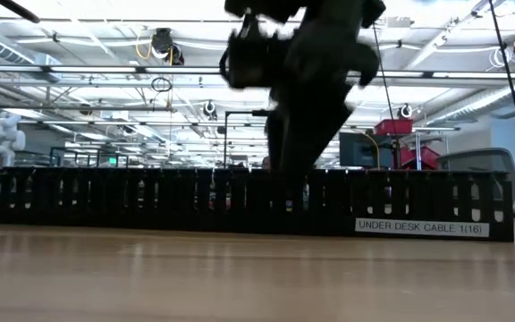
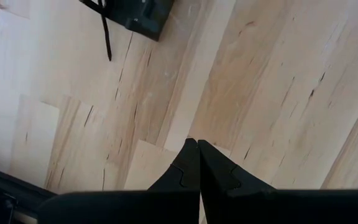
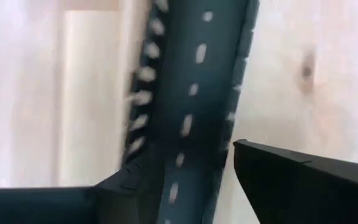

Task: Ziptie cables
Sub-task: Insert the cable wire into the black cable duct

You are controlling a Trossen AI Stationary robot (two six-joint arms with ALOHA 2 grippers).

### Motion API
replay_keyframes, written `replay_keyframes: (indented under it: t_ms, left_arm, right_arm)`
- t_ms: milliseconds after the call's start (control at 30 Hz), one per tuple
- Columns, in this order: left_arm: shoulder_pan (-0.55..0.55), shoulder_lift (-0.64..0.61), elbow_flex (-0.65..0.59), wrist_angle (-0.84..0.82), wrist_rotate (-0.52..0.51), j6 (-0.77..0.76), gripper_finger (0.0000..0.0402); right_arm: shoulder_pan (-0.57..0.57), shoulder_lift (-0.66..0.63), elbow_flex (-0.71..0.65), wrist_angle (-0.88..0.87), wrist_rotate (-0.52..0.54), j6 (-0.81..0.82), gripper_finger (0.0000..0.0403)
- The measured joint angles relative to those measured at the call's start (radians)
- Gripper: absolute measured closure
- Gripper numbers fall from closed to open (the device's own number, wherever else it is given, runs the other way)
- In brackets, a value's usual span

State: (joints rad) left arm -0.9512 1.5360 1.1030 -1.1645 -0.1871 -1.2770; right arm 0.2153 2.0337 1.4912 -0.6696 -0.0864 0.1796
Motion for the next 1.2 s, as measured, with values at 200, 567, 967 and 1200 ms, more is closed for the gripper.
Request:
replay_keyframes:
  t_ms: [200,567,967,1200]
  left_arm:
    - [0.0,0.0,0.0,-0.002,-0.007,0.001,0.0401]
    - [0.178,-0.155,-0.001,0.034,-0.084,0.44,0.0402]
    - [0.781,-0.214,-0.001,0.102,-0.066,1.225,0.0402]
    - [1.0,-0.214,-0.035,0.262,0.067,1.506,0.0402]
  right_arm:
    - [0.007,-0.11,0.001,-0.219,-0.017,-0.098,0.0216]
    - [-0.145,-0.314,-0.174,-0.135,0.167,-0.011,0.0215]
    - [-0.267,-0.195,-0.201,-0.02,0.161,-0.293,0.0215]
    - [-0.285,-0.141,-0.201,0.075,0.164,-0.323,0.0215]
